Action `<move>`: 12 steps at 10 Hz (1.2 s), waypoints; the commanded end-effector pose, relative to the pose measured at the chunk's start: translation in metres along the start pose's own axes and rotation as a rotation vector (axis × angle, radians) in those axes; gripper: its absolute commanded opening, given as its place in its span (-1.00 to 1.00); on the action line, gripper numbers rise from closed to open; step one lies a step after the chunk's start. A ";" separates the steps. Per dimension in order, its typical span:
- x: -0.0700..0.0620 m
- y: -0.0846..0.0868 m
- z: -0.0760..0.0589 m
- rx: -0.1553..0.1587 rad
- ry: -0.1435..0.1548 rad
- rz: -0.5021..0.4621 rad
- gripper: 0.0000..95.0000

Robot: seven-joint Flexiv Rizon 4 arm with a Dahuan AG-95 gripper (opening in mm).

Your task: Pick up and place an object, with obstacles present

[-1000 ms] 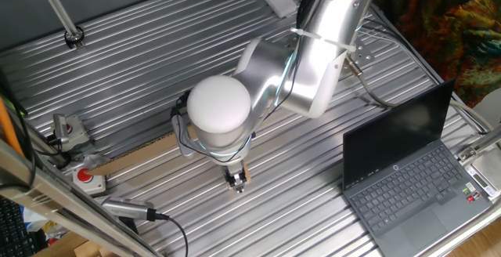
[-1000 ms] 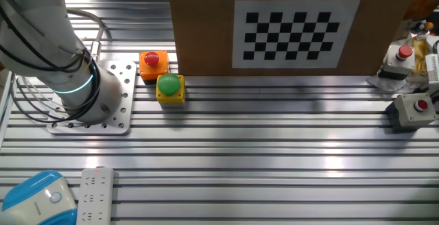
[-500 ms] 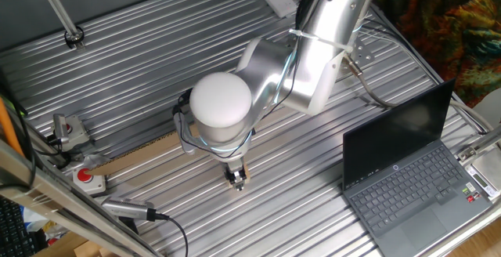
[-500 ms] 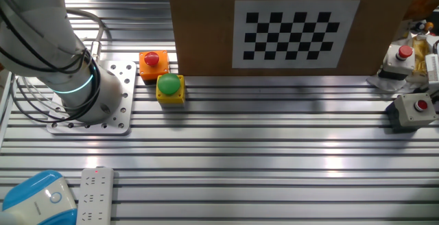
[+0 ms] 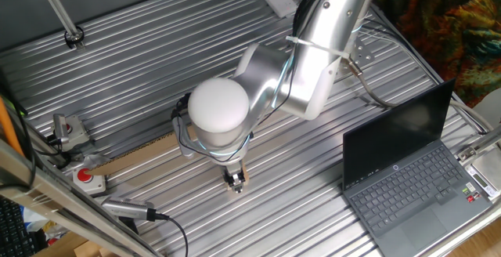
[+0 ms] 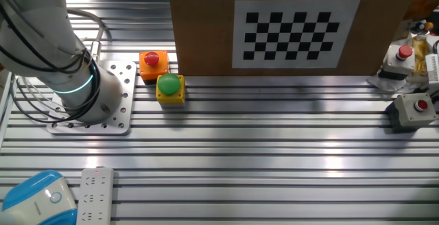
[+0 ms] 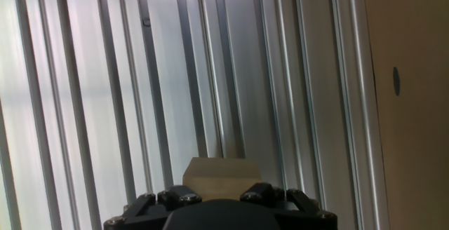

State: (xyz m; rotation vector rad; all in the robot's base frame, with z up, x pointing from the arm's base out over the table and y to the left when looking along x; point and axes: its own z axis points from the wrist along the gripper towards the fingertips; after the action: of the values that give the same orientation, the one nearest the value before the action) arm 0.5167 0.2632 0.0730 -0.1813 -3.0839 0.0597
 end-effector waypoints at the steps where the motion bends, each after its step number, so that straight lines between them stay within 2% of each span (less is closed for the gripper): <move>1: -0.002 0.001 0.005 0.004 0.001 0.002 -1.00; 8: -0.005 0.001 0.020 0.011 -0.006 -0.001 -1.00; 10: -0.006 0.001 0.025 0.007 -0.023 0.000 -1.00; 11: -0.006 0.001 0.027 0.012 -0.022 0.001 -1.00; 12: -0.006 0.001 0.027 -0.003 -0.021 0.007 -1.00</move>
State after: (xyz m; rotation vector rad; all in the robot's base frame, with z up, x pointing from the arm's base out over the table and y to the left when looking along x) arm 0.5206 0.2624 0.0469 -0.1988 -3.1069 0.0659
